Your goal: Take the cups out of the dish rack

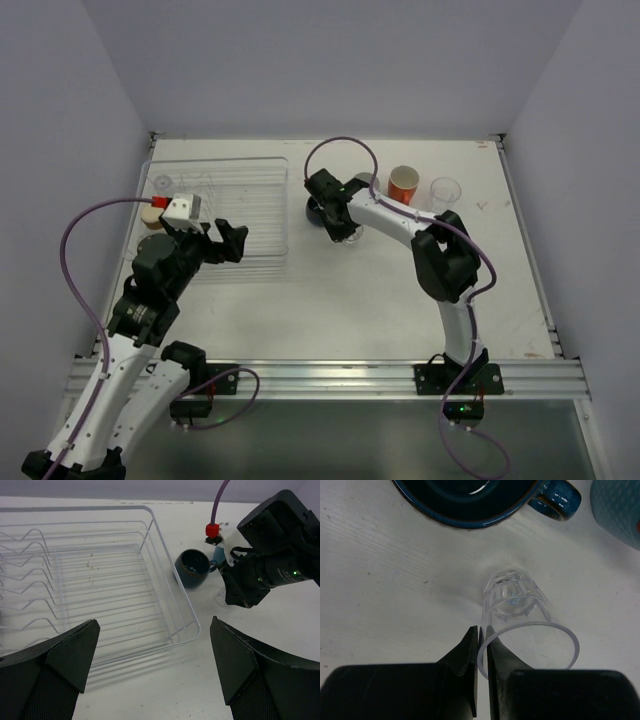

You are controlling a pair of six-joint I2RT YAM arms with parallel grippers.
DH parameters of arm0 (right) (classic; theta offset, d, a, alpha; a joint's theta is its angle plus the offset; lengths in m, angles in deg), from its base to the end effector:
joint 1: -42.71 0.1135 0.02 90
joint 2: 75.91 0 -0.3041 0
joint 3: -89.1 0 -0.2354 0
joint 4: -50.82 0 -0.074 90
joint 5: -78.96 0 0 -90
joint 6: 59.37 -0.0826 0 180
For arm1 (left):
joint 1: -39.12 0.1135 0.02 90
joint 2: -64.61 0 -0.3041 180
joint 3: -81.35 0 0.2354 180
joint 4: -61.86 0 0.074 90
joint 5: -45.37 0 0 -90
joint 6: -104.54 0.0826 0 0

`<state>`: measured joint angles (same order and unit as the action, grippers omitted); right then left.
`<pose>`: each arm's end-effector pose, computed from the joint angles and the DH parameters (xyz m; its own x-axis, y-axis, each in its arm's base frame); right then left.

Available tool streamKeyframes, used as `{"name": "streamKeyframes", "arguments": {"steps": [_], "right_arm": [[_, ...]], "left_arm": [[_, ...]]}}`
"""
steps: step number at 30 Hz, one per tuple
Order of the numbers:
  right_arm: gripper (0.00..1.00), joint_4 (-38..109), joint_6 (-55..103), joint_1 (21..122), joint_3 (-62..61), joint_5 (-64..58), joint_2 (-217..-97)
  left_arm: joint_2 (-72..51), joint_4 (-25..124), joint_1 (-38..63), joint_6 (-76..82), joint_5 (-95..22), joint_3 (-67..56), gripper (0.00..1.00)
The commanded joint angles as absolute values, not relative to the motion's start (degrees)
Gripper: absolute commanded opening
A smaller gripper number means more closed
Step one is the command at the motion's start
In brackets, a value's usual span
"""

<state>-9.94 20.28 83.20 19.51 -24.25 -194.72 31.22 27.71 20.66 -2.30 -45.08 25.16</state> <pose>0.3578 0.2807 0.2013 -0.8017 -0.4545 -0.3883 -0.4333 0.8893 -0.1462 0.1298 -0.0426 0.3413 -0.2683 -0.2158 -0.9388 0.2420 0.9282 -0.2826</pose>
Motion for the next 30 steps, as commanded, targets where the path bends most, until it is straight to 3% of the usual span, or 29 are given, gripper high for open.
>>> {"name": "streamKeyframes", "arguments": {"steps": [1,3,5,6,9,11,16,23,30], "right_arm": [[0.0,-11.93,21.93,83.58,23.19,-26.86,-195.71],[0.01,-11.93,22.02,83.58,23.01,-27.91,-196.15],[0.09,-11.84,22.19,83.58,22.75,-28.44,-195.98],[0.25,-11.67,22.28,83.58,22.57,-28.44,-195.8],[0.54,-10.53,22.55,83.75,21.78,-28.53,-193.87],[0.61,-9.82,22.63,83.67,21.78,-28.35,-192.21],[0.72,-7.28,22.28,84.1,20.38,-26.34,-186.76],[0.84,3.35,19.04,85.16,9.58,-17.3,-168.66],[0.81,22.57,12.53,86.04,-12.71,-8.77,-149.06]], "left_arm": [[31.39,29.07,20.75,-0.84,-45.33,25.28,1.0],[31.3,29.16,20.75,-0.84,-45.33,25.19,1.0],[31.04,29.16,20.75,-0.75,-45.59,25.19,1.0],[31.04,29.16,20.75,-0.75,-45.68,25.19,1.0],[30.6,28.98,20.84,-0.93,-47.08,25.02,1.0],[29.98,28.72,20.75,-1.02,-48.84,24.75,1.0],[27.09,27.93,20.92,-2.07,-54.45,23.17,1.0],[23.66,26.61,21.19,-6.28,-67.02,18.52,1.0],[11.03,28.73,23.29,-10.32,-75.3,12.65,1.0]]}}
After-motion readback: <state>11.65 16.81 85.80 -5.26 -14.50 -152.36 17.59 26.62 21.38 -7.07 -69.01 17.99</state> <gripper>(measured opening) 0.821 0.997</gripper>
